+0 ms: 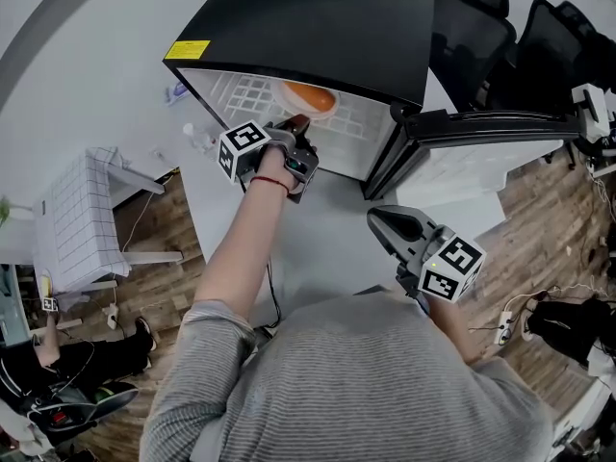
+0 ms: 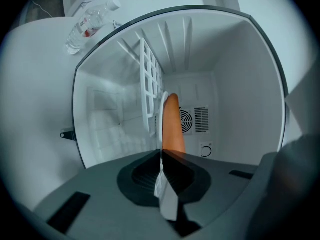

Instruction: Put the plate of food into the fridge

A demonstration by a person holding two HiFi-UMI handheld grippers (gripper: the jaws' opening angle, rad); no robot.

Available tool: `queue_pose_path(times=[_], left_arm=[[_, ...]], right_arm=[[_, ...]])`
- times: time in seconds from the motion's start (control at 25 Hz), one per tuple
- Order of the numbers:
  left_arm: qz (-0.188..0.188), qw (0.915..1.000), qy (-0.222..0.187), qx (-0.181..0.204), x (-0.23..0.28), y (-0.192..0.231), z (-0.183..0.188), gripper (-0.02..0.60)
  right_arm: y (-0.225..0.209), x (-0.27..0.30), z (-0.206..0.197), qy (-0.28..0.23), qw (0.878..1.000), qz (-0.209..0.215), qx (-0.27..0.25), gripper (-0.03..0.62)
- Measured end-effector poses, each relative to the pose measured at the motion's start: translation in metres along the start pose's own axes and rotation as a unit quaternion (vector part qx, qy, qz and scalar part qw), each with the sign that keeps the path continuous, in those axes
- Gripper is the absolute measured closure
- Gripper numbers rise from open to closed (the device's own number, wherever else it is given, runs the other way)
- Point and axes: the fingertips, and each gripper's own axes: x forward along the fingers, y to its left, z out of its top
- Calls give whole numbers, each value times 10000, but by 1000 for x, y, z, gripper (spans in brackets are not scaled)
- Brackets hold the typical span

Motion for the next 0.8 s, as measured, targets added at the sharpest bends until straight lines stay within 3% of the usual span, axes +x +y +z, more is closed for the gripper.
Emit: queue_pose_path(times=[0.64,0.8], left_arm=[[-808,9963,187,236,-20,-29,-6,522],[-884,9922,261,836,-34,-38,-14,512]], right_arm=[[13,6,-1,33,9999,135,-61,582],[16,8,0,39,9998,178,-85,580]])
